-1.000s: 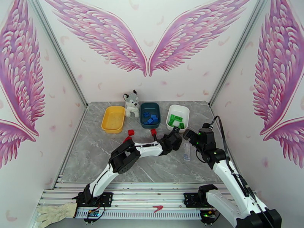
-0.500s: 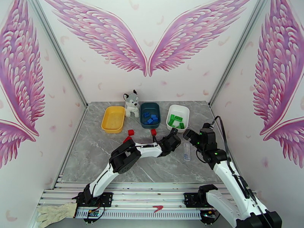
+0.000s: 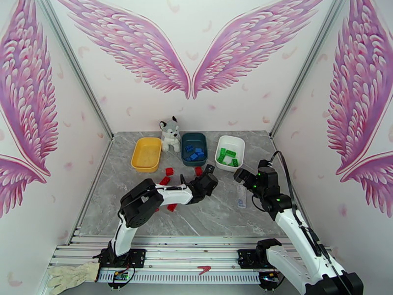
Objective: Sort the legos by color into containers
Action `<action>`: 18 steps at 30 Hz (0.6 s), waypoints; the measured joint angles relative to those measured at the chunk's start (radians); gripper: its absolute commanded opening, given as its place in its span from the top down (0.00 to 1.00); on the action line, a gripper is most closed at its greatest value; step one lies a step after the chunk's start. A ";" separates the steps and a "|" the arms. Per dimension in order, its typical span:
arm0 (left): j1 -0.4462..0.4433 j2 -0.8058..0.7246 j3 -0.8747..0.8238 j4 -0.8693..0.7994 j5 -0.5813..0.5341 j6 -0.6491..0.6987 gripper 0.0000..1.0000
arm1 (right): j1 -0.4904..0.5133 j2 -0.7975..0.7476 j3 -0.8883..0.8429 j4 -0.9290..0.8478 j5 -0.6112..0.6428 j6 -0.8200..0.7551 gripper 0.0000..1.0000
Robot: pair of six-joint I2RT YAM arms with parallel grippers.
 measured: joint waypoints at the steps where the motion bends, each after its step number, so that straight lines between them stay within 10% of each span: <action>1: 0.021 -0.013 0.000 0.006 0.009 0.000 0.80 | 0.000 0.000 -0.001 0.005 -0.010 0.000 0.01; 13: 0.244 -0.003 0.219 -0.013 0.128 0.014 0.74 | 0.000 0.035 -0.003 0.059 -0.092 -0.007 0.02; 18: 0.288 0.087 0.379 -0.043 0.164 0.022 0.40 | 0.000 0.082 -0.006 0.102 -0.159 -0.018 0.02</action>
